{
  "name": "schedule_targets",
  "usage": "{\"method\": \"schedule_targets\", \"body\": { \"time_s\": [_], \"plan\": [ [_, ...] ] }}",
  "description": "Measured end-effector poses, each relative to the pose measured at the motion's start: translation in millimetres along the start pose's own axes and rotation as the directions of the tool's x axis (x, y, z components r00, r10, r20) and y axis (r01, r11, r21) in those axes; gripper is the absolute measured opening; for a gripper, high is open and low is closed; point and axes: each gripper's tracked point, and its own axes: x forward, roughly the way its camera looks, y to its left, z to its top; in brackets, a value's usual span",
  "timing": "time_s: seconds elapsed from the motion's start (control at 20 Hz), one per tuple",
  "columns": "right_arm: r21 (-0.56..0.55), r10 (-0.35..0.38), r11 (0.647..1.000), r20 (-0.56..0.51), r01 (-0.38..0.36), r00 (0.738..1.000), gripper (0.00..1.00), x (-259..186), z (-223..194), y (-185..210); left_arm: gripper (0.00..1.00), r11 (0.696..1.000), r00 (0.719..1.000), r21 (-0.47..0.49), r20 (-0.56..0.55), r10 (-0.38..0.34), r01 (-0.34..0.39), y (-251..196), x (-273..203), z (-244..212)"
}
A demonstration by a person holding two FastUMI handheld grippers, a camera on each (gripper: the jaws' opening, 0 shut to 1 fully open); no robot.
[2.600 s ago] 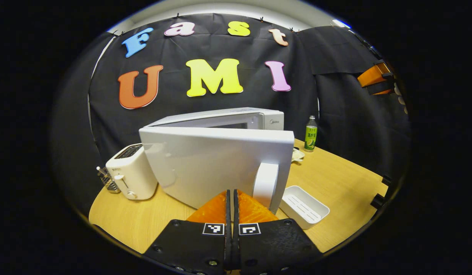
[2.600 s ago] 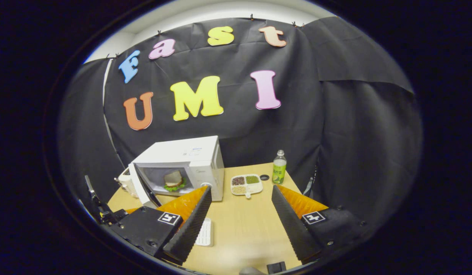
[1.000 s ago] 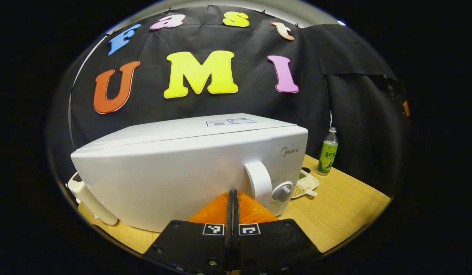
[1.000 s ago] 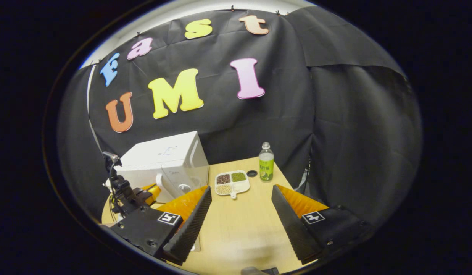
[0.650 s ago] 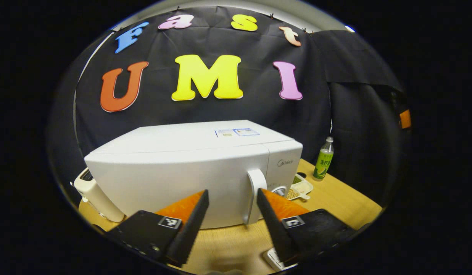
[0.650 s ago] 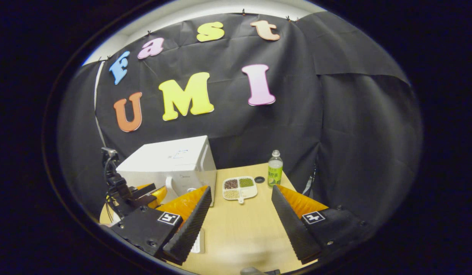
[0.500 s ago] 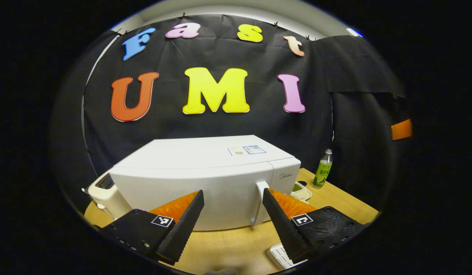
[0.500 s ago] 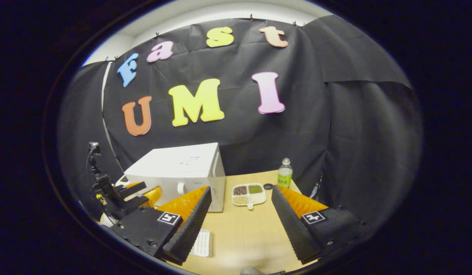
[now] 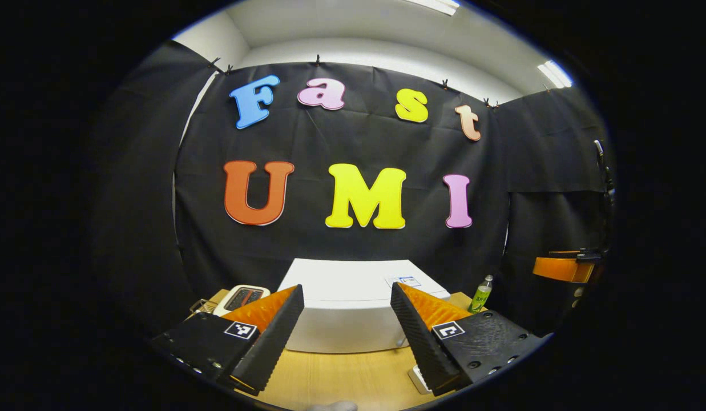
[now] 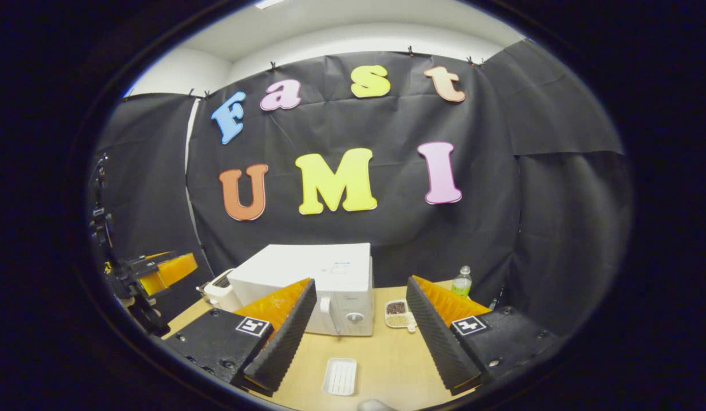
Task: Open the microwave oven with the left hand, put the food in, and close the microwave oven.
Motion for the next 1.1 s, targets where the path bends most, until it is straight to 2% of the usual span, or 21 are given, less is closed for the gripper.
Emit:
{"method": "schedule_targets", "body": {
  "time_s": [0.05, 0.1, 0.3, 0.45, 0.5, 0.55, 0.6, 0.75, 0.95, 1.05, 1.1],
  "plan": [
    [0.003, 0.012, 1.0, 0.011, -0.012, 1.0, 1.0, -4.5, 7.6, 9.5, 0.95, 1.0, 1.0, 0.004, 0.015, 0.01, -0.01, 6.0, -10.8, 10.0],
    [0.0, 0.016, 1.0, 0.025, -0.016, 1.0, 0.92, -9.1, 14.6, 14.1, 0.95, 1.0, 0.999, 0.008, 0.029, 0.021, -0.022, 10.3, -20.0, 20.2],
    [-0.012, 0.017, 1.0, 0.086, -0.016, 0.996, 0.91, -24.4, 46.1, 24.7, 0.95, 0.997, 0.996, 0.023, 0.035, 0.077, -0.078, 28.7, -49.9, 43.8],
    [-0.03, 0.001, 1.0, 0.122, 0.002, 0.993, 0.92, -32.3, 63.5, 22.4, 0.95, 0.996, 0.995, -0.005, 0.045, 0.093, -0.093, 30.4, -62.6, 58.2],
    [-0.035, -0.005, 0.999, 0.124, 0.009, 0.992, 0.91, -32.9, 65.7, 20.3, 0.95, 0.995, 0.994, -0.006, 0.053, 0.1, -0.1, 32.2, -66.8, 61.7],
    [-0.038, -0.008, 0.999, 0.12, 0.013, 0.993, 1.0, -33.8, 65.7, 19.4, 0.95, 0.995, 0.993, 0.001, 0.054, 0.103, -0.103, 31.6, -70.2, 63.5],
    [-0.038, -0.008, 0.999, 0.114, 0.012, 0.993, 0.91, -35.0, 64.4, 19.4, 0.95, 0.995, 0.993, 0.006, 0.053, 0.103, -0.103, 30.6, -73.1, 64.1],
    [-0.041, -0.017, 0.999, 0.105, 0.021, 0.994, 0.92, -40.4, 63.9, 15.6, 0.95, 0.995, 0.993, 0.011, 0.062, 0.096, -0.096, 26.1, -77.9, 68.2],
    [-0.054, -0.027, 0.998, 0.106, 0.033, 0.994, 0.91, -45.0, 63.9, 13.8, 0.95, 0.992, 0.989, 0.02, 0.076, 0.126, -0.128, 28.3, -78.5, 72.6],
    [-0.054, -0.03, 0.998, 0.109, 0.036, 0.994, 0.92, -46.6, 65.8, 13.5, 0.95, 0.993, 0.99, 0.019, 0.084, 0.111, -0.113, 21.1, -78.6, 74.9],
    [-0.058, -0.03, 0.998, 0.109, 0.037, 0.994, 1.0, -47.8, 65.2, 13.3, 0.95, 0.994, 0.991, 0.022, 0.079, 0.109, -0.111, 20.1, -76.9, 73.5]
  ]
}}
